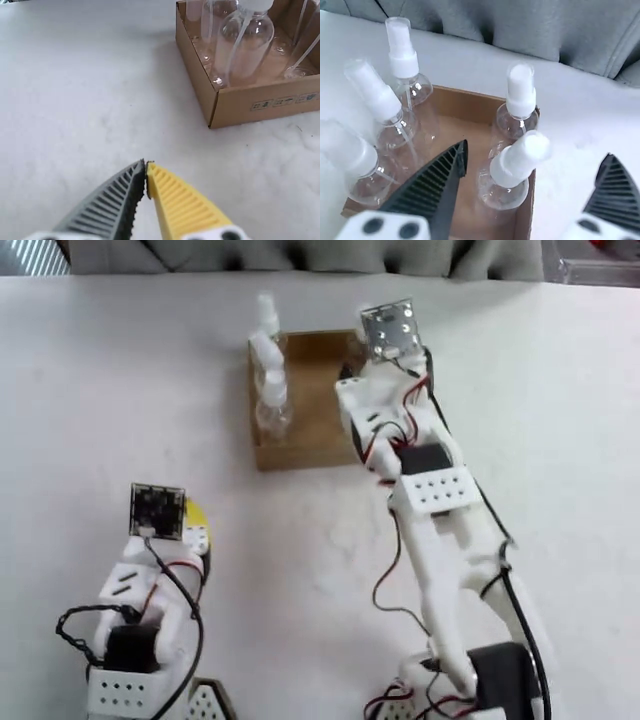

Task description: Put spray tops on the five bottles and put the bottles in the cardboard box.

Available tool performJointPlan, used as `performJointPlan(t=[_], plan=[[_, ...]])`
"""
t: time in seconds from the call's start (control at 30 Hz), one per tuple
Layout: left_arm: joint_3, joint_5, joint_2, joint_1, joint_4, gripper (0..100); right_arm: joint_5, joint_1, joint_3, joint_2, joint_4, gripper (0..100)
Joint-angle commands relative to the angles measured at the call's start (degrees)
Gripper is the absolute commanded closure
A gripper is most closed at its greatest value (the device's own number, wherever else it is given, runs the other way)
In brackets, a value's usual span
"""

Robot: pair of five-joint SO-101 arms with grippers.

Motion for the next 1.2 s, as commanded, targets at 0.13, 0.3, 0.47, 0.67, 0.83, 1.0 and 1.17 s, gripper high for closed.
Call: performJointPlan(t=[0.13,0.3,0.47,0.67,0.83,1.0,1.17], plan=[[-0.18,-0.53,-0.75,-0.48,-0.35,98,-0.44,4.09,-2.90,-15.60,13.67,65.5],[-0.18,-0.53,-0.75,-0.48,-0.09,98,-0.44,8.31,-2.81,-24.40,25.01,75.0],[-0.18,-0.53,-0.66,-0.57,0.18,98,-0.44,12.88,-1.49,-30.90,31.96,97.1],[-0.18,-0.53,-0.66,-1.89,1.41,98,-0.09,16.57,9.85,-43.56,34.42,94.3],[-0.18,-4.04,-0.66,-2.07,6.24,98,0.00,17.54,22.95,-58.24,34.51,94.3],[-0.18,-12.22,-0.84,-2.07,11.60,98,0.44,17.19,32.00,-70.20,37.14,94.3],[-0.18,-13.01,-0.84,-2.07,16.35,98,4.92,16.04,39.82,-76.35,43.30,94.3]])
